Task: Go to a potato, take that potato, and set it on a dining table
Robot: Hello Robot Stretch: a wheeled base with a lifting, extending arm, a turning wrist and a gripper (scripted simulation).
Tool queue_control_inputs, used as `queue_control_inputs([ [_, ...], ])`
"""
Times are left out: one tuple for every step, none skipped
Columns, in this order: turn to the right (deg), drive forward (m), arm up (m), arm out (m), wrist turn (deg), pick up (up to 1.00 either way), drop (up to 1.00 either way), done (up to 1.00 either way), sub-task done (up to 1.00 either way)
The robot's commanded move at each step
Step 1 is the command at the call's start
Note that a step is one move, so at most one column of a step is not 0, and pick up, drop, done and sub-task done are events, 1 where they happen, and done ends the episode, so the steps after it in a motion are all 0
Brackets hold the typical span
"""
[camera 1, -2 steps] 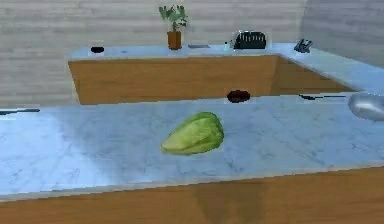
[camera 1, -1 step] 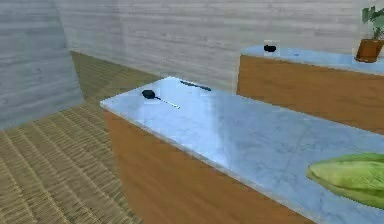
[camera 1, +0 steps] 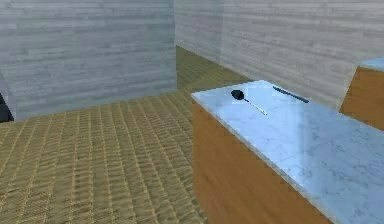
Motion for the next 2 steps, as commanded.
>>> queue_control_inputs([
  [-6.0, 0.00, 0.00, 0.00, 0.0, 0.00, 0.00, 0.00, 0.00],
  [0.0, 0.95, 0.00, 0.00, 0.0, 0.00, 0.00, 0.00, 0.00],
])
